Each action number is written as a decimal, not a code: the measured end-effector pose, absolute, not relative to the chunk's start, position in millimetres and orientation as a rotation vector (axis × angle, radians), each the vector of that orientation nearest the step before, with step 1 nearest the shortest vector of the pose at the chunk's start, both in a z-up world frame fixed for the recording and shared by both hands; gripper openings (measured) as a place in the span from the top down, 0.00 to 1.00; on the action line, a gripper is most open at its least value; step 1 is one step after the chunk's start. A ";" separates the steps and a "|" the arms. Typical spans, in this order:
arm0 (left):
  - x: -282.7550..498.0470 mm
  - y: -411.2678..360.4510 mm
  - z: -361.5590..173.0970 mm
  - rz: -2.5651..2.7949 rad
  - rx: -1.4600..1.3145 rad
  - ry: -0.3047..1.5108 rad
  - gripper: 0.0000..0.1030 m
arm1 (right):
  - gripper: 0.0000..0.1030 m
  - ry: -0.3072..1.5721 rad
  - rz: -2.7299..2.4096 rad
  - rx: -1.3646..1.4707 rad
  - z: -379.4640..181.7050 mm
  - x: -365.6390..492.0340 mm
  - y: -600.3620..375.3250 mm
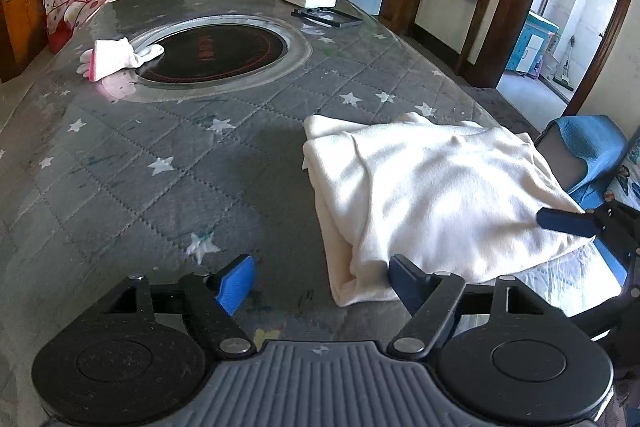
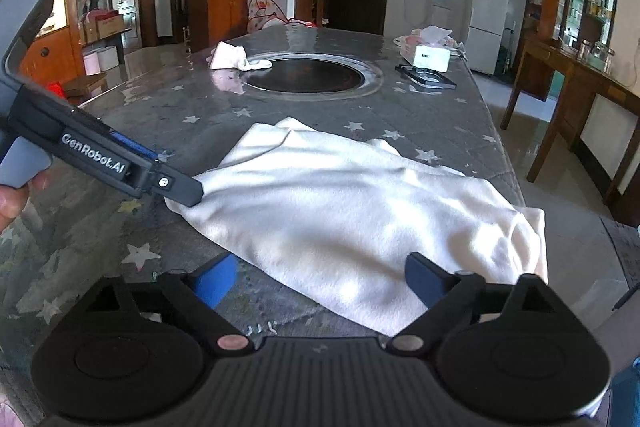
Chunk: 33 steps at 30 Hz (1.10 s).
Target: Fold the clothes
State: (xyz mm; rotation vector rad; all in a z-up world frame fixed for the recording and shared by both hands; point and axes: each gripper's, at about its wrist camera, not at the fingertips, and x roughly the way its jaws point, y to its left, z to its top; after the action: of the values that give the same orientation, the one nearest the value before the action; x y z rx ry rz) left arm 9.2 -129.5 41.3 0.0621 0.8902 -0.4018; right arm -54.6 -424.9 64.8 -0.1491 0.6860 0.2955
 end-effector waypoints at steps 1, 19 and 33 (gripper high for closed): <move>7.7 -128.7 41.2 -0.401 0.065 0.888 0.22 | 0.08 0.687 0.294 -0.146 64.7 -56.1 -424.6; -21.0 -114.1 32.8 -0.393 0.089 0.913 0.00 | 0.00 0.749 0.273 -0.082 59.3 -81.8 -428.2; -40.4 -120.7 20.3 -0.370 0.195 0.911 0.00 | 0.00 0.796 0.251 -0.086 47.9 -97.1 -427.4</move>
State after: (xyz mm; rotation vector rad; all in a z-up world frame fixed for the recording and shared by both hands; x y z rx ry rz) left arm -40.4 -120.7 20.3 0.1948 0.9109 -0.3702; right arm -97.1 -427.4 47.9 -0.0855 0.7957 0.2510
